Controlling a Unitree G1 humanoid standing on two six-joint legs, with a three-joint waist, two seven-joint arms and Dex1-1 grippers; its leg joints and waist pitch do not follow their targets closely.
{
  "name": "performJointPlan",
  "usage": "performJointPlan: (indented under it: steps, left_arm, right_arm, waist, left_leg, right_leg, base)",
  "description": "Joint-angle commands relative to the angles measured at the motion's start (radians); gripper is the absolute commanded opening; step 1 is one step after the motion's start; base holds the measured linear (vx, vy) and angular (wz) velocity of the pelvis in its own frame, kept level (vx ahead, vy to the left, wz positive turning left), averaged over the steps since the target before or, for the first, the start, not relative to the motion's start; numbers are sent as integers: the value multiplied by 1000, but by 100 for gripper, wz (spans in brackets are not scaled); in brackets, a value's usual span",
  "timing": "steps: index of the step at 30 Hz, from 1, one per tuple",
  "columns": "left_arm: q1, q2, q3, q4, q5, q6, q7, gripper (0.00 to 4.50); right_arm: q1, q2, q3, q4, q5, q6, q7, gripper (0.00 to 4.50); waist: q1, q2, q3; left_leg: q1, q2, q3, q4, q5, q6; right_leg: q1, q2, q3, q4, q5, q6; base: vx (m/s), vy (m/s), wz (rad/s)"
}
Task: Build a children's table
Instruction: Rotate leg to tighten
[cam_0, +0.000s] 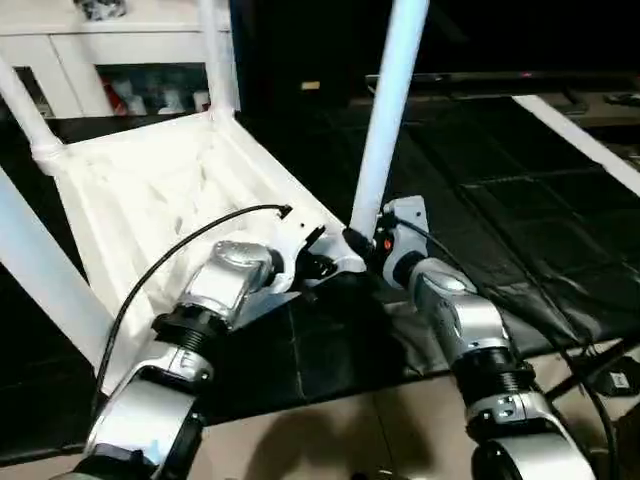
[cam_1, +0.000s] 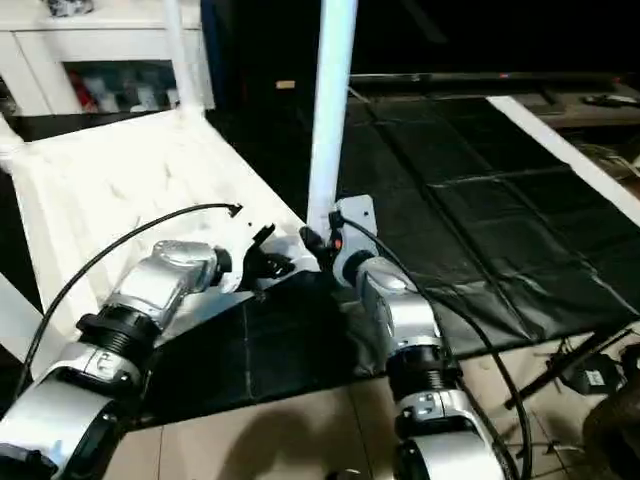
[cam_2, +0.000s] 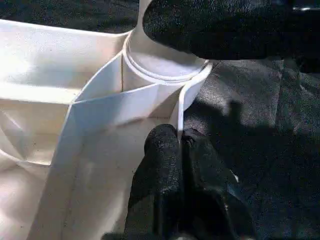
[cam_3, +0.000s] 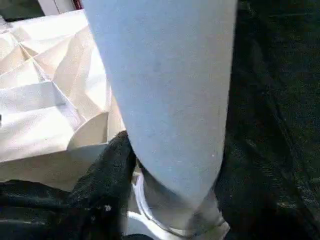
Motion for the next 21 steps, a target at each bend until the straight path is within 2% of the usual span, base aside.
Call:
performJointPlan:
  steps: [1,3,6,7,9,11,12,14,15,16,18,20,21]
  left_arm:
    - [-23,-58,-15,-62,-54,-20,-21,0]
    - [-20,-45,-16,-58,-43,-29,-33,0]
    - [-16,-28,-24,-55,-31,-43,-50,0]
    - [-13,-15,-30,-55,-28,-54,-68,0]
    - [-7,4,-40,-59,-27,-74,-102,0]
    - [0,24,-49,-69,-31,-83,-143,0]
    - [5,44,-61,-78,-31,-99,-185,0]
    - [5,44,-61,-78,-31,-99,-185,0]
    - [13,69,-77,-88,-29,-127,-238,0]
    - [24,112,-110,-104,-26,-173,-333,0]
    - [27,129,-123,-111,-25,-188,-371,0]
    - [31,142,-134,-117,-26,-209,-406,0]
    - [35,162,-151,-127,-29,-226,-461,0]
  right_arm:
    - [20,59,58,4,34,31,51,286]
    - [36,35,58,-18,35,17,75,311]
    - [52,8,54,-44,38,17,101,319]
    - [65,-19,54,-68,49,24,144,348]
    - [88,-61,65,-110,67,38,220,361]
    - [115,-116,87,-162,87,57,319,379]
    - [131,-160,96,-191,101,69,383,392]
    - [131,-160,96,-191,101,69,383,407]
    - [143,-211,102,-212,112,78,450,414]
    - [152,-285,107,-224,119,78,545,424]
    - [153,-311,110,-224,118,73,579,445]
    - [152,-340,117,-223,116,64,622,445]
    - [150,-368,127,-221,115,60,665,445]
  waist:
    - [8,20,-75]
    - [10,21,-73]
    - [11,19,-72]
    - [13,17,-72]
    - [19,19,-73]
    - [26,14,-74]
    - [30,15,-74]
    - [33,15,-73]
    - [41,13,-71]
    - [40,15,-70]
    - [47,14,-68]
    - [52,17,-69]
    - [56,17,-69]
  left_leg:
    - [-5,10,3,-60,-168,53]
    - [-1,10,4,-61,-203,41]
    - [-3,11,3,-62,-205,40]
    - [-2,10,4,-62,-202,43]
    - [-3,12,3,-61,-182,55]
    - [-4,13,5,-59,-161,73]
    - [-2,15,6,-59,-155,76]
    - [-4,13,6,-59,-160,77]
    - [3,15,5,-60,-174,69]
    - [0,15,6,-60,-183,71]
    - [2,16,7,-59,-195,70]
    - [3,18,6,-60,-198,62]
    - [7,19,8,-59,-199,57]
  right_leg:
    - [75,-48,47,-66,-191,-218]
    - [72,-48,48,-74,-251,-202]
    - [73,-49,48,-74,-262,-194]
    - [74,-48,48,-76,-268,-189]
    - [75,-49,50,-72,-237,-190]
    - [78,-48,50,-67,-192,-204]
    - [75,-50,52,-66,-188,-211]
    - [76,-49,51,-67,-204,-210]
    - [77,-51,50,-72,-239,-198]
    - [74,-52,51,-73,-255,-196]
    - [72,-53,51,-76,-283,-185]
    - [69,-53,51,-73,-285,-188]
    - [65,-53,52,-73,-279,-191]
  base:
    - [0,0,0]
    - [0,0,0]
    - [0,0,0]
    - [0,0,0]
    - [0,0,0]
    - [0,0,0]
    - [0,0,0]
    - [0,0,0]
    - [0,0,0]
    - [0,0,0]
    - [0,0,0]
    - [0,0,0]
    - [0,0,0]
